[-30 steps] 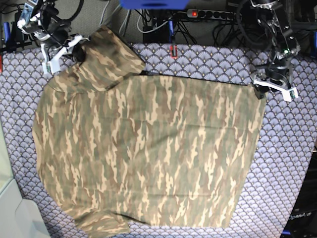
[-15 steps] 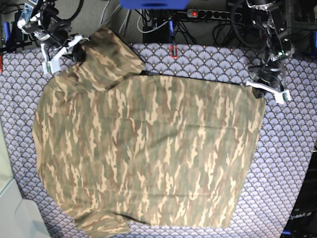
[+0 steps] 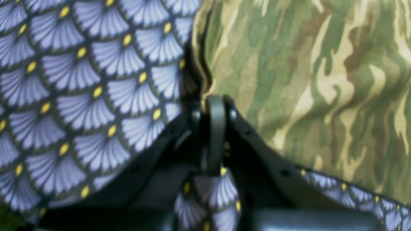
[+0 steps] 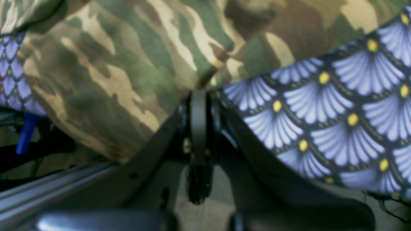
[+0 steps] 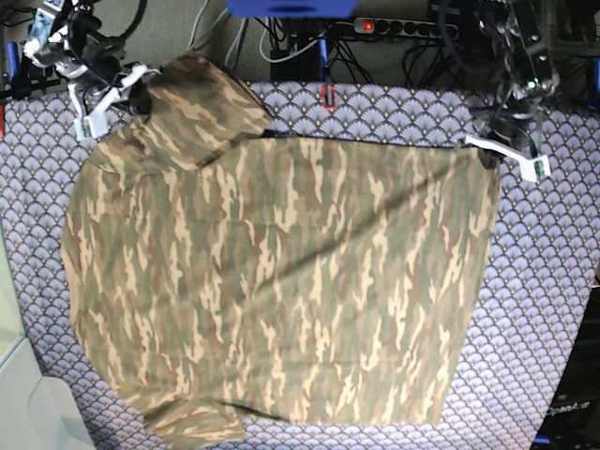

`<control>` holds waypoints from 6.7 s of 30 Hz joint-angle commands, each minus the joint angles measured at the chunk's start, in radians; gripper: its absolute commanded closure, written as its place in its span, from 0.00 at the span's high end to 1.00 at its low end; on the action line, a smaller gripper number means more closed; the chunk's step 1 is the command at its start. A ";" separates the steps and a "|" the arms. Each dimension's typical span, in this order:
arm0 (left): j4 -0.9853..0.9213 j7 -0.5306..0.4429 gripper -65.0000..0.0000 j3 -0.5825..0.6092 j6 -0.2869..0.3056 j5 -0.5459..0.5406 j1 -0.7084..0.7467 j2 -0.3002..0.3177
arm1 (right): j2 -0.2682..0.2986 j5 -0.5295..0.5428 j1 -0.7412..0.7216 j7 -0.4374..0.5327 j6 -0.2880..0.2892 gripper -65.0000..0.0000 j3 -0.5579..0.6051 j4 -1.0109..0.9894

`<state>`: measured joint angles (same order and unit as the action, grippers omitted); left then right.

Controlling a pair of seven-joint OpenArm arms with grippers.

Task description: Fold the T-shirt properly

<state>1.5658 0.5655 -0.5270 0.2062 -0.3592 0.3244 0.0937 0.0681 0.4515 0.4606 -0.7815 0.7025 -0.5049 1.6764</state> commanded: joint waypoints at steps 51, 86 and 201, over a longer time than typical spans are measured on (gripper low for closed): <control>0.253 0.089 0.01 -0.115 0.006 0.005 0.157 0.016 | -0.084 -0.024 0.160 0.040 -0.004 0.00 -0.119 0.252; 0.126 0.255 0.01 -0.028 0.000 0.101 -0.161 0.143 | 0.124 -0.026 -0.334 -0.295 -0.004 0.00 -0.002 0.210; -0.201 0.255 0.01 0.126 -0.003 0.183 -0.488 0.157 | 0.298 -0.026 -0.771 -0.105 -0.004 0.01 0.400 -0.574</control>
<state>1.3499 0.8379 -0.3973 0.2062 -0.1753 -0.1440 0.2375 0.3523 0.4084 -0.2874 -0.8967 0.6983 -0.1028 1.0878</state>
